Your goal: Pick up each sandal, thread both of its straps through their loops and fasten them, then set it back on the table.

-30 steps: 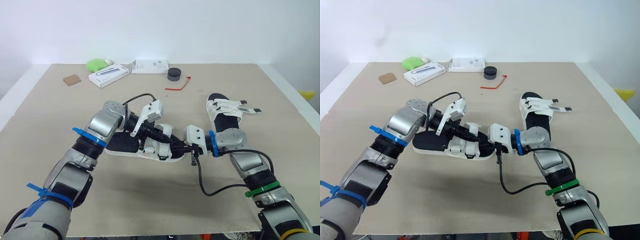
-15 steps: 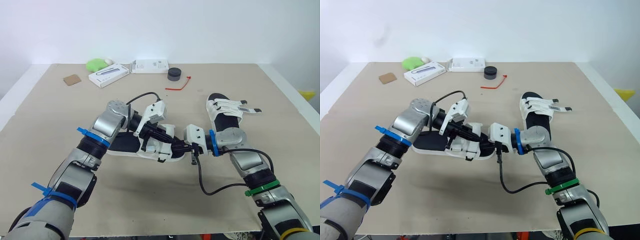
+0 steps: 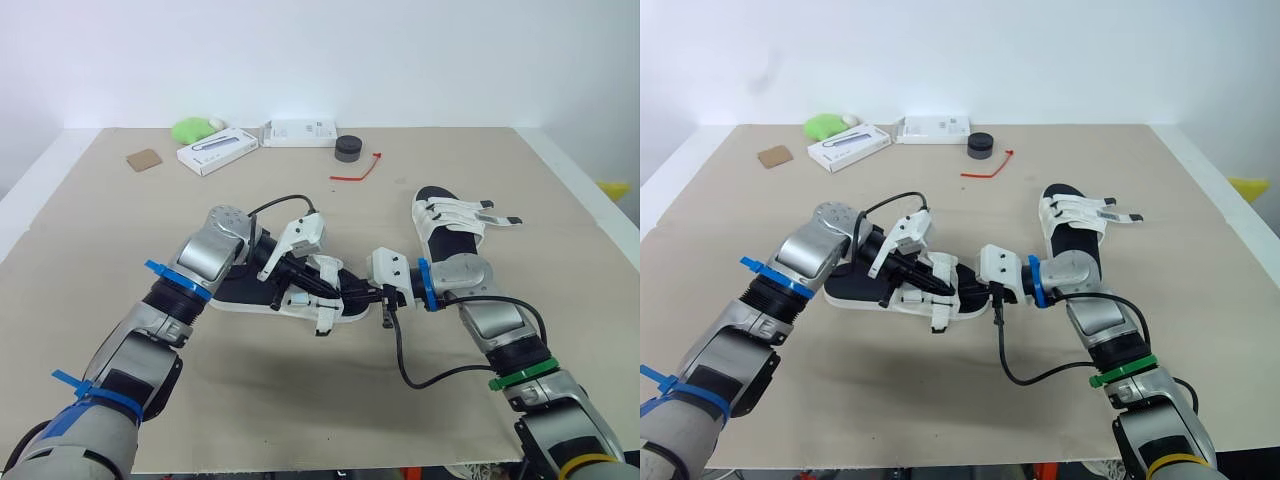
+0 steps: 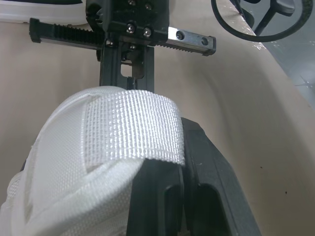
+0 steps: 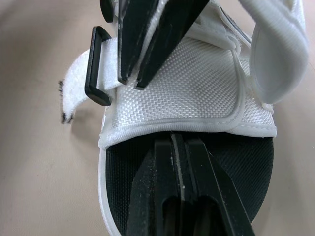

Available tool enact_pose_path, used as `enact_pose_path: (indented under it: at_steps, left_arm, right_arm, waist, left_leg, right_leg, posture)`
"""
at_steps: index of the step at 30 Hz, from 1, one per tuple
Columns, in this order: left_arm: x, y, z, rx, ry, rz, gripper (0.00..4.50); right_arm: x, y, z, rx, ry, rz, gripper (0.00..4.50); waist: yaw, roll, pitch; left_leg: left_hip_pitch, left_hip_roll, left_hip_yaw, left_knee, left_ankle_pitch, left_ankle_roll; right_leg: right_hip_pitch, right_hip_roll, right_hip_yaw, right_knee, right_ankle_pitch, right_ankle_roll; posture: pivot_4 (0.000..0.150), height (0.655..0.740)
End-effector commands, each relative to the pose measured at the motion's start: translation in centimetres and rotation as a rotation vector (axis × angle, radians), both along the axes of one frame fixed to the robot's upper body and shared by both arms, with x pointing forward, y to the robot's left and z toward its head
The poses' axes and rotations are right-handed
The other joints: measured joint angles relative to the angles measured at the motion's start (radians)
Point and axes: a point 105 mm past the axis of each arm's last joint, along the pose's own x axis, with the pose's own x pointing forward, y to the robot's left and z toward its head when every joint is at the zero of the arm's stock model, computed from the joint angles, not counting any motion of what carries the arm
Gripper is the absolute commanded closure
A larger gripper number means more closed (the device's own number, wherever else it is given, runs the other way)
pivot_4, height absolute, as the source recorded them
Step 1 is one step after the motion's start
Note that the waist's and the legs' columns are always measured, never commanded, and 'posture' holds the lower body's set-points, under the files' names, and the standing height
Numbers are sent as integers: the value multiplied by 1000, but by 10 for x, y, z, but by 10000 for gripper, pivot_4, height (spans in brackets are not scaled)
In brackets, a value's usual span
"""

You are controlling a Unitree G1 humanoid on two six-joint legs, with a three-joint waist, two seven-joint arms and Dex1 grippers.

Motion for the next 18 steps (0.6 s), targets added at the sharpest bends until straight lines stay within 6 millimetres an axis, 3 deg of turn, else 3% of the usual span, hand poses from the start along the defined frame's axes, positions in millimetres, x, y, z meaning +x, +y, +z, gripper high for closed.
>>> enact_pose_path:
  at_steps: [1, 4, 11, 18]
  left_arm:
    - [-2, 4, 0, 11, 8, 4, 44001]
    - [-8, 3, 5, -3, 54, -2, 44001]
    - [-13, 5, 22, -29, 19, -39, 25771]
    - [-8, 10, 42, -92, 41, 2, 25771]
  right_arm:
    - [4, -5, -4, -34, 3, -23, 45000]
    - [3, -5, -4, -36, 4, -23, 45000]
    - [4, -5, -4, -37, 3, -22, 45000]
    - [3, -5, -6, -38, 3, -20, 45000]
  waist:
    - [0, 0, 0]
    - [0, 0, 0]
    - [0, 0, 0]
    - [0, 0, 0]
  left_leg:
    - [0, 0, 0, 0, 0, 0]
    - [0, 0, 0, 0, 0, 0]
    - [0, 1, 0, 0, 0, 0]
    - [0, 0, 0, 0, 0, 0]
  right_leg:
    - [0, 0, 0, 0, 0, 0]
    - [0, 0, 0, 0, 0, 0]
    - [0, 0, 0, 0, 0, 0]
    - [0, 0, 0, 0, 0, 0]
  posture:
    - [1500, 7400]
    - [1500, 7400]
    - [1500, 7400]
    - [1500, 7400]
